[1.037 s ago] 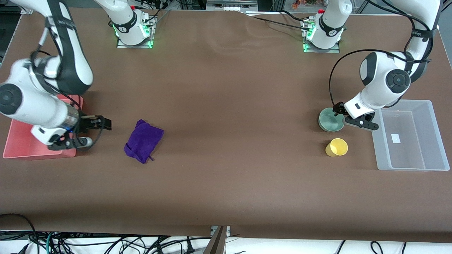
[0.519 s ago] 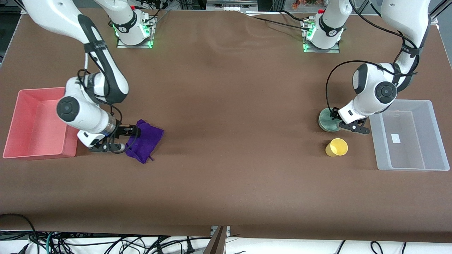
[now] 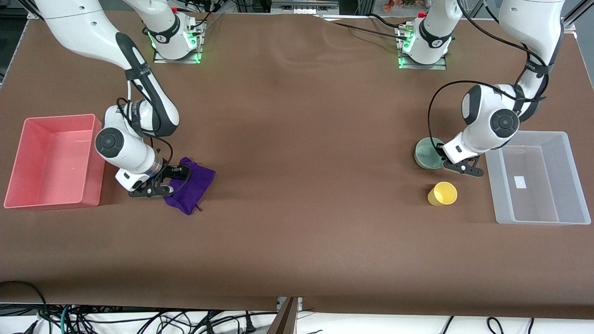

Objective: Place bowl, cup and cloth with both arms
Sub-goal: 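Grasp the green bowl rim with the left gripper while the right grasps the cloth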

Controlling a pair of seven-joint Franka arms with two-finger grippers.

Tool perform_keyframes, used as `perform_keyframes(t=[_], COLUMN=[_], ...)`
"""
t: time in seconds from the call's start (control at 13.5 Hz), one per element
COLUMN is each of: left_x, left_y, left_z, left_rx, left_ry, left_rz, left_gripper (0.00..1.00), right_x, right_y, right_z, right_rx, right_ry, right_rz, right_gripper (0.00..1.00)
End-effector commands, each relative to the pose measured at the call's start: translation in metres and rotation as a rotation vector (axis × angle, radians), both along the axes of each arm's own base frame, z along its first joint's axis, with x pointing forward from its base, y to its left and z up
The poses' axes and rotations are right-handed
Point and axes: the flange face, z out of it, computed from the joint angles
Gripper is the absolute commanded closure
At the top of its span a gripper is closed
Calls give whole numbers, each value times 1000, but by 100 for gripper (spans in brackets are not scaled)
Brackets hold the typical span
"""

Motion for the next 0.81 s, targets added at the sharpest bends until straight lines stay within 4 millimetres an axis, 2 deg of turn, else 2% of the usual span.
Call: perform_keyframes(t=[0.0, 0.07, 0.22, 0.3, 0.52, 0.74], left_x=[8, 9, 24, 33, 58, 71], left_y=[4, 4, 5, 9, 57, 130], left_z=[9, 22, 64, 84, 141, 184], left_rx=[-4, -4, -4, -3, -17, -35], left_ry=[-8, 1, 27, 54, 86, 72], left_rz=[2, 3, 10, 16, 17, 9], left_gripper=[100, 100, 100, 100, 100, 100], right_x=[-1, -2, -1, -2, 1, 12], right_y=[0, 1, 1, 2, 4, -3], right_z=[-10, -10, -10, -9, 4, 63], right_rx=[-5, -5, -7, -7, -8, -25], right_ry=[-20, -20, -18, -16, -18, 19], right_rz=[-7, -7, -1, 3, 19, 17], right_gripper=[39, 56, 94, 100, 100, 100])
